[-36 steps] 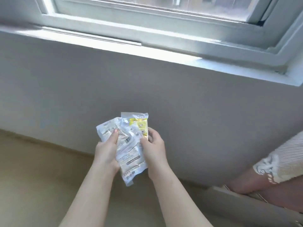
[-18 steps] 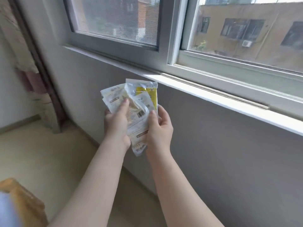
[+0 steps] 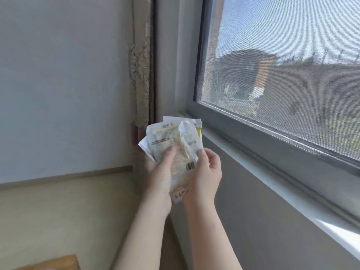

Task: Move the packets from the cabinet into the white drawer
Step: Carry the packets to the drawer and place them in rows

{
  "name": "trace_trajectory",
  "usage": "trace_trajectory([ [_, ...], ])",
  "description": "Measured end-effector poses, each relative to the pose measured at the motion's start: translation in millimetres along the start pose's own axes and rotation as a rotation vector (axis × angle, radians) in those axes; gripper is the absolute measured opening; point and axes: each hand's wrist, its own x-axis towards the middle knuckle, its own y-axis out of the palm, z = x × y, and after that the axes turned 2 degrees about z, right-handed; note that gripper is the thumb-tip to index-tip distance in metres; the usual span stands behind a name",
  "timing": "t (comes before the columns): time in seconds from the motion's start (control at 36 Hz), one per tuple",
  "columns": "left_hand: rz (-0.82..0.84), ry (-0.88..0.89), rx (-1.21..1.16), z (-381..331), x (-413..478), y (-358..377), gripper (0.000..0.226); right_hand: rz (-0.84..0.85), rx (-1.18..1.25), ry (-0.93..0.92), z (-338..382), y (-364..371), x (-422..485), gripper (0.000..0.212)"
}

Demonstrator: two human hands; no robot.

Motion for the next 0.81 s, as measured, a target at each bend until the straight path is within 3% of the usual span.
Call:
trace_trajectory([
  [0.19, -0.295, 0.119, 0.058, -34, 105, -74, 0.018, 0.222, -0.071, 0.062, -84, 112, 37, 0.016],
  [0.31, -0.397, 0.095, 0.072, -57, 166, -128, 0.043, 0.314, -0.085, 0.096, -130, 179, 50, 0.026],
  [0.44, -0.376, 0.062, 0.130, -87, 239, -183, 0.020, 0.309, -0.097, 0.174, -179, 262, 74, 0.025],
  [0.56, -0.345, 0.094, 0.200, -109, 298, -221, 0.019, 0.324, -0.064, 0.258, -214, 320, 94, 0.026],
  [0.81, -0.447, 0.101, 0.157, -116, 430, -268, 0.017, 0.419, 0.047, 0.384, -287, 412, 171, 0.017],
])
